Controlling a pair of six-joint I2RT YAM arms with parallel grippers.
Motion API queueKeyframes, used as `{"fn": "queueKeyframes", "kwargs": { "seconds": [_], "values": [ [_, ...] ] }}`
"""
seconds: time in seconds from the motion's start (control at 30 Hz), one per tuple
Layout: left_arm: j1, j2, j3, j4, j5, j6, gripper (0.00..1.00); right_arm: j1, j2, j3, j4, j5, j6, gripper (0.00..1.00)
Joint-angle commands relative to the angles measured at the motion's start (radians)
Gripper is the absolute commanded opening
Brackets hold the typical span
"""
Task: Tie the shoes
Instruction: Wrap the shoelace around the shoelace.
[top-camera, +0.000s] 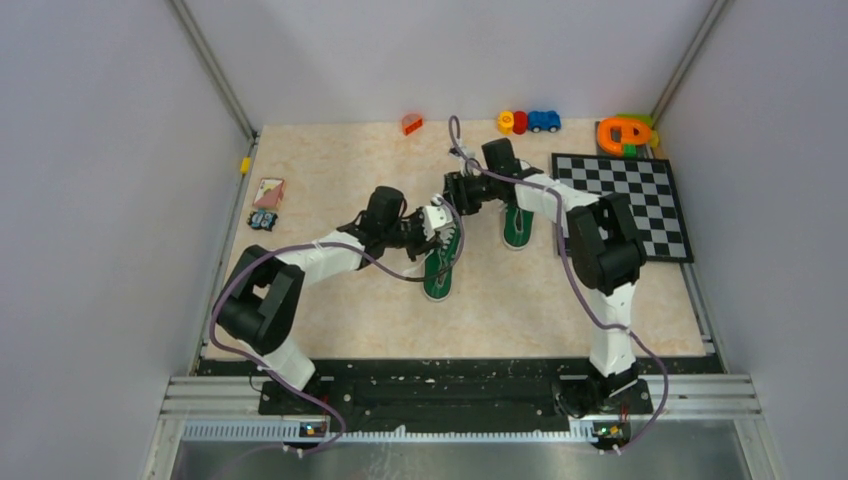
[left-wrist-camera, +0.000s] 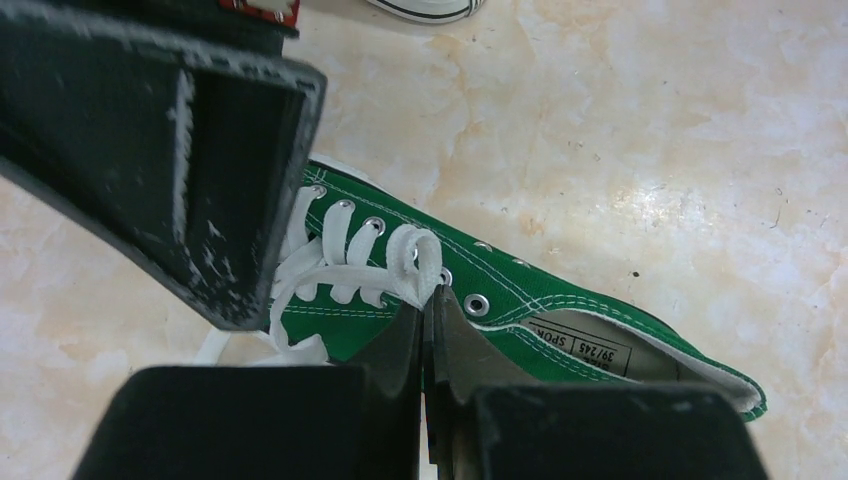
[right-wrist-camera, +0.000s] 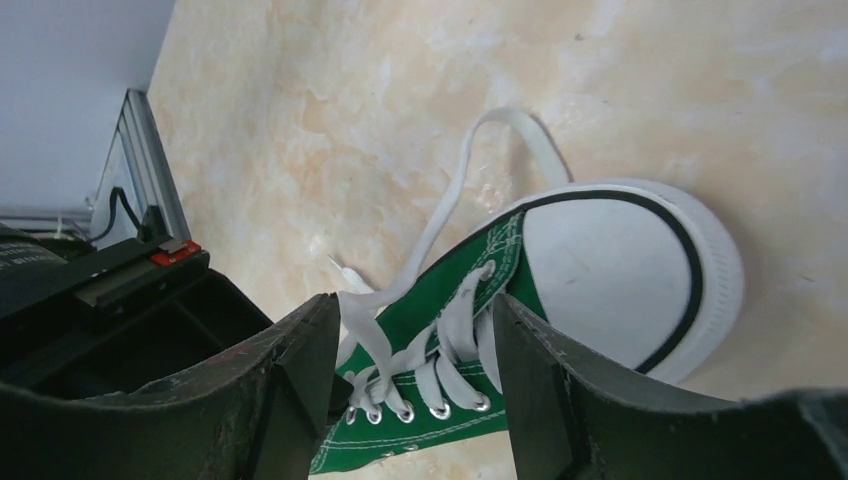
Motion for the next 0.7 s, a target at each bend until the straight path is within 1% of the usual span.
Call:
{"fn": "queueKeyframes", "kwargs": {
  "seconds": [0.0,0.07,0.27,0.37,0.43,0.67],
  "values": [
    [0.002,-0.063,-0.022,0.053,0.024,-0.013,0.0,0.05,0.029,0.119,-0.18,-0.017,-0.14,0.59],
    [0.002,-0.067,-0.025,0.056,0.026,-0.011,0.0,0.055,0.044,0.143,-0.19,-0.034,-0.14,0.6],
    [0.002,-0.072,-0.021,0.053,0.037,-0.012,0.0,0.078,0.101,0.276,-0.331,-0.04,-0.22,0.61],
    [0.002,-0.074,-0.021,0.053,0.037,-0.014,0.0,0.097,0.147,0.372,-0.46,0.009,-0.297,0.6],
    [0.002,-0.078,-0.023,0.051,0.035,-0.013,0.0,0.109,0.175,0.429,-0.537,0.077,-0.33,0.59],
    [0.002,-0.088,-0.026,0.048,0.037,-0.009,0.0,0.146,0.213,0.549,-0.705,0.188,-0.409,0.58]
  ]
}}
